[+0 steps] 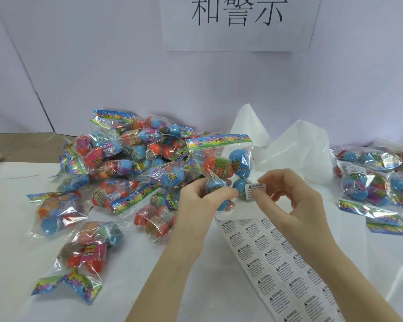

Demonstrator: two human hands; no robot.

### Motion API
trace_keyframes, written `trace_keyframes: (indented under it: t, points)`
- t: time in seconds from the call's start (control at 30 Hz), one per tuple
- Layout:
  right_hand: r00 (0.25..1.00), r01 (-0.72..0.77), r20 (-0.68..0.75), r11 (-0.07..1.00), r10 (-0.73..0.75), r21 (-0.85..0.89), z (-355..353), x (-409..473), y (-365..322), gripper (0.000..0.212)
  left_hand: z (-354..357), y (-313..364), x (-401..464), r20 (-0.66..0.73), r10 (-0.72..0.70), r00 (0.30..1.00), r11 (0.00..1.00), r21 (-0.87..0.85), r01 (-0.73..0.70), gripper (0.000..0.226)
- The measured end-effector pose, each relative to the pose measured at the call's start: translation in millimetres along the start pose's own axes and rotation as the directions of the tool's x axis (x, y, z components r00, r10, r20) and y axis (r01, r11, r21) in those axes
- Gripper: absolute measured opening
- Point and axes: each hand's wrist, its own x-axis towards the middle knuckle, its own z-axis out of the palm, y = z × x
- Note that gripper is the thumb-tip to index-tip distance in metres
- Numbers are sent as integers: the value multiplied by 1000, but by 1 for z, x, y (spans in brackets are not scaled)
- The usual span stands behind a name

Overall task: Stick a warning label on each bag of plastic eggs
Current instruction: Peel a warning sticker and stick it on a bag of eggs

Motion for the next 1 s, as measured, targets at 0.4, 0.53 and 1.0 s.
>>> trace_keyframes:
  t: [0.4, 0.53, 1.0]
  points:
    - [999, -50, 5, 998, 50, 24, 0, 0, -3, 10, 0, 2, -2, 3, -11, 1000, 999, -35, 11, 18]
    - [996, -85, 8, 994, 85, 64, 0, -1, -4, 13, 1, 5, -3, 4, -1, 1000, 998, -69, 2, 18]
    - [921, -381, 192, 887, 339, 259, -2, 4, -10, 44, 3, 3, -10, 251, 44, 967, 984, -179, 2, 23]
